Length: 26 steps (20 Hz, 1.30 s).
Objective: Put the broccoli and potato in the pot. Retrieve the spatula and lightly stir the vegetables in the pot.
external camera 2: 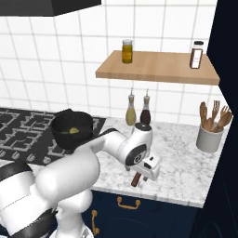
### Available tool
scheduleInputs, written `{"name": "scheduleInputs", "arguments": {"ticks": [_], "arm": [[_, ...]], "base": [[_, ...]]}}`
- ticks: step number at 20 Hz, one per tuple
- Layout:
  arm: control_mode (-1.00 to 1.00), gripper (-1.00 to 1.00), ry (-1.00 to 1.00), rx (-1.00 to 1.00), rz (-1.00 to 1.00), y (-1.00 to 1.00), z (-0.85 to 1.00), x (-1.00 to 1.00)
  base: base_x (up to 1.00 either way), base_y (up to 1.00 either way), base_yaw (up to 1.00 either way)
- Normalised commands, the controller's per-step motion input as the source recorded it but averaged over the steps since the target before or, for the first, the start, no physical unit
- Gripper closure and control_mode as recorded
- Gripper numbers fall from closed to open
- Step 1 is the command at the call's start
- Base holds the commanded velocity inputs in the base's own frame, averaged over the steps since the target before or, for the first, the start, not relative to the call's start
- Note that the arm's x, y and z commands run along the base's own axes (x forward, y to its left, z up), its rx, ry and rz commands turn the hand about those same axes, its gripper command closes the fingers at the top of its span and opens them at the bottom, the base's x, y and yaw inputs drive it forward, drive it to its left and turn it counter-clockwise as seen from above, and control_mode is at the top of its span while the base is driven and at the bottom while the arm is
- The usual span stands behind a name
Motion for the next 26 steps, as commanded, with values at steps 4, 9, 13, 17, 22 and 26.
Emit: {"name": "scheduleInputs", "arguments": {"ticks": [4, 9, 13, 17, 22, 26], "arm": [[-1.0, -1.0, 0.14, 0.01, 0.0, 0.0, -0.46, -0.22], [-1.0, -1.0, 0.02, 0.0, 0.04, 0.0, -0.24, 0.0], [-1.0, -1.0, 0.0, 0.03, 0.12, 0.01, -0.22, 0.27], [-1.0, -1.0, 0.02, 0.01, 0.13, 0.0, -0.26, 0.47], [-1.0, -1.0, 0.06, 0.0, 0.04, -0.01, -0.32, 0.06], [-1.0, 1.0, 0.13, 0.01, 0.02, 0.0, -0.58, 0.0]], "base": [[0.0, 0.0, 0.0], [0.0, 0.0, 0.0], [0.0, 0.0, 0.0], [0.0, 0.0, 0.0], [0.0, 0.0, 0.0], [0.0, 0.0, 0.0]]}}
